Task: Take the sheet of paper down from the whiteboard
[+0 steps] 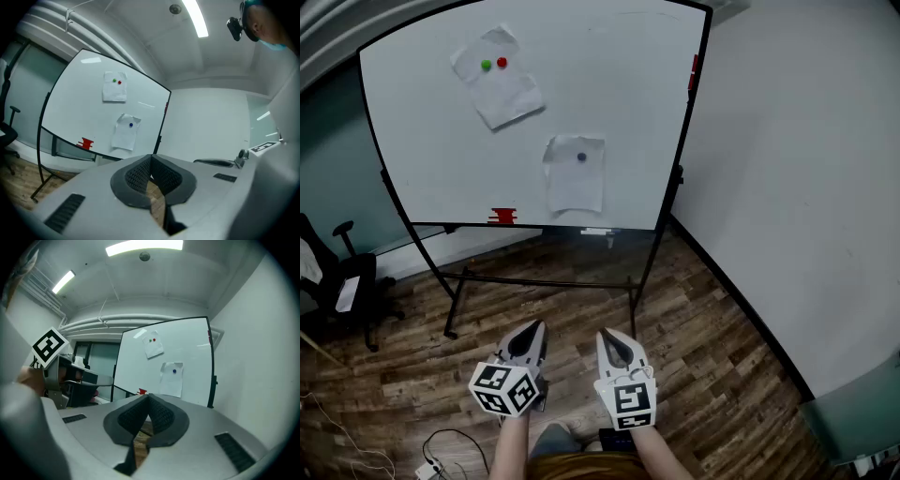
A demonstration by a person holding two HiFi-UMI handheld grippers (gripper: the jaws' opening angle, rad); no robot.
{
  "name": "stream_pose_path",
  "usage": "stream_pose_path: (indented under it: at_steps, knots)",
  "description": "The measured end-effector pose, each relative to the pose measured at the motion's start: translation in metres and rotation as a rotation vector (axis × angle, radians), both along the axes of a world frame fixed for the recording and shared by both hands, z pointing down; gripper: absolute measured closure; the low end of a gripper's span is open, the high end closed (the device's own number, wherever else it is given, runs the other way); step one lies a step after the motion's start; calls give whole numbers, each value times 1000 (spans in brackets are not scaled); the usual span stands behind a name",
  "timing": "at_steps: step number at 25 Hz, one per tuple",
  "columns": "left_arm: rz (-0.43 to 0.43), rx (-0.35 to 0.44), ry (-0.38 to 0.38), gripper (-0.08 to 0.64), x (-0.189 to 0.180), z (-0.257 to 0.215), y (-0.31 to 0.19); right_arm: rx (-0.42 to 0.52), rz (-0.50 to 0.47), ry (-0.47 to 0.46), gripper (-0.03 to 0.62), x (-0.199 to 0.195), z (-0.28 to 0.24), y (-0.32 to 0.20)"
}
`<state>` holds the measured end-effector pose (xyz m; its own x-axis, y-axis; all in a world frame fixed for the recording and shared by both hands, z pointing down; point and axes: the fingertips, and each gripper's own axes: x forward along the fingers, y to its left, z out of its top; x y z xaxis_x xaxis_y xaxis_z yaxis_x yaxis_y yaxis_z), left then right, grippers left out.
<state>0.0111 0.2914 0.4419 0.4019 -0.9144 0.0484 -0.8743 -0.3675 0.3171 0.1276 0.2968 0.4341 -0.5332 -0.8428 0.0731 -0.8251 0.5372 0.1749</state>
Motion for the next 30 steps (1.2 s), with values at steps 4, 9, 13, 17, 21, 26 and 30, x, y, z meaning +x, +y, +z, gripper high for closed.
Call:
stream_pose_path:
  at_steps: [4,9,13,17,21,26,30]
  knots:
    - [-6,0,-2,535,-4,-1,3,-1,-4,6,581,-3,1,4]
    - [-7,7,-1,535,-5,-3,6,-19,-36,14,581,-8,4,8]
    - [-4,13,0,535,-3,-5,7,-47,-34,-5,581,-6,9,9]
    - [4,15,7,532,4,-7,7,-35,-3,4,567,2,7,8]
    - [-33,25,-18,472,1,-7,3,-41,4,-4,501,5,7,0]
    - [-49,30,-34,446,-6,-5,-17,-25,16,-18,486,4,5,-22]
    - [-51,28,-31,446,-15,1,-54,-16,30,-17,486,-3,7,-58]
